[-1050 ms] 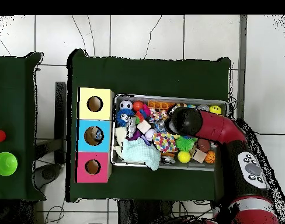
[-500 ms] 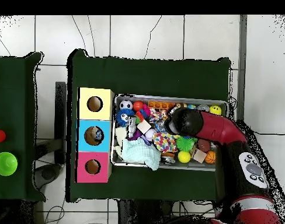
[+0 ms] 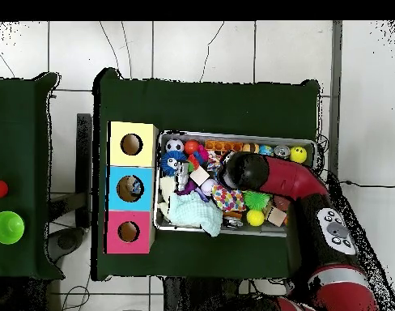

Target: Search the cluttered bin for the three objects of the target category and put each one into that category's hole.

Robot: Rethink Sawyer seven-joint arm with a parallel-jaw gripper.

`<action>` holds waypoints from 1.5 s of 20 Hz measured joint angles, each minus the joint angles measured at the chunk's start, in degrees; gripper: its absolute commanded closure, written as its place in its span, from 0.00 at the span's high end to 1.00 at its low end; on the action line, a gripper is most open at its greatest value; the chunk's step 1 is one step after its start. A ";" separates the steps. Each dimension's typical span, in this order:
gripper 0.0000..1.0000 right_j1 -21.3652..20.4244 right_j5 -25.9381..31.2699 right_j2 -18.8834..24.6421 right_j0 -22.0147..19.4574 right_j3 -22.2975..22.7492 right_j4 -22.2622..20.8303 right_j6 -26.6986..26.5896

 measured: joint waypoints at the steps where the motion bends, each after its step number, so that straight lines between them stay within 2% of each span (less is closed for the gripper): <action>1: 1.00 0.07 -0.01 0.01 0.26 0.03 0.01 0.00; 11: 1.00 1.23 -0.01 0.02 3.68 1.10 0.01 0.00; 30: 1.00 2.64 -0.02 0.03 3.04 1.28 -0.07 0.00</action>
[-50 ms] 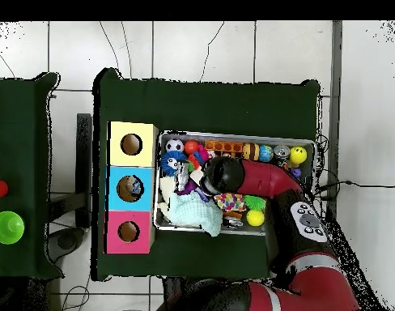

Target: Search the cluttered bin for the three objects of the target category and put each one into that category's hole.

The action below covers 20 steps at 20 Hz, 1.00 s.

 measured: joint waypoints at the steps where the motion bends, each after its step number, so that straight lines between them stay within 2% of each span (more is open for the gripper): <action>1: 1.00 -0.02 0.00 0.00 -0.18 0.03 -0.01 0.00; 10: 1.00 -1.35 0.00 0.94 -4.58 2.41 -0.02 0.00; 20: 1.00 -1.64 -0.12 1.08 -5.65 3.06 -0.02 0.00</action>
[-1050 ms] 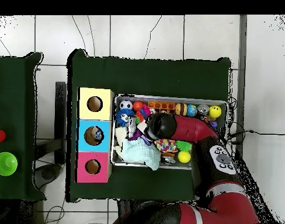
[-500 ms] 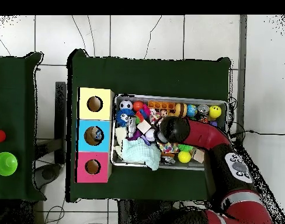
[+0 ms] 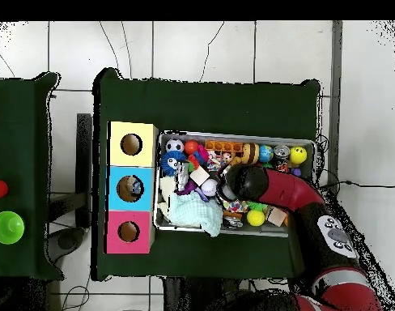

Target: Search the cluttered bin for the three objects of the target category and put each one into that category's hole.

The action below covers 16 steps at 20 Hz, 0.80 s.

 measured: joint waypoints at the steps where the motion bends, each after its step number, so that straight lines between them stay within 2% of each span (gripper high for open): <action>1: 1.00 0.00 -0.13 0.00 0.01 0.03 0.00 0.00; 5: 1.00 0.01 -0.76 -0.01 0.15 0.23 0.00 0.00; 6: 0.00 0.01 -1.37 -0.01 0.47 0.30 0.00 0.00; 16: 0.00 0.11 -2.79 -0.02 1.41 0.35 0.00 0.00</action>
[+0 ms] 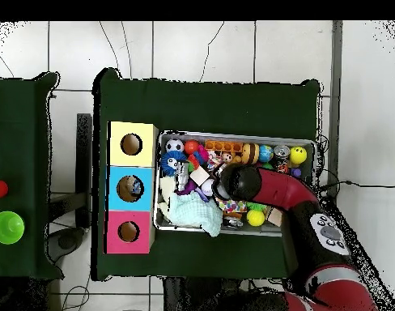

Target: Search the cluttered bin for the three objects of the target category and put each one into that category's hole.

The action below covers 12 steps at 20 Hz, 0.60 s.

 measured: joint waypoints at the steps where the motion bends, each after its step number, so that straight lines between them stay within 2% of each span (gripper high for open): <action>1: 0.00 0.02 -0.12 0.00 0.13 0.01 0.00 0.00; 12: 0.00 0.15 -0.60 -0.14 0.47 0.09 0.00 0.00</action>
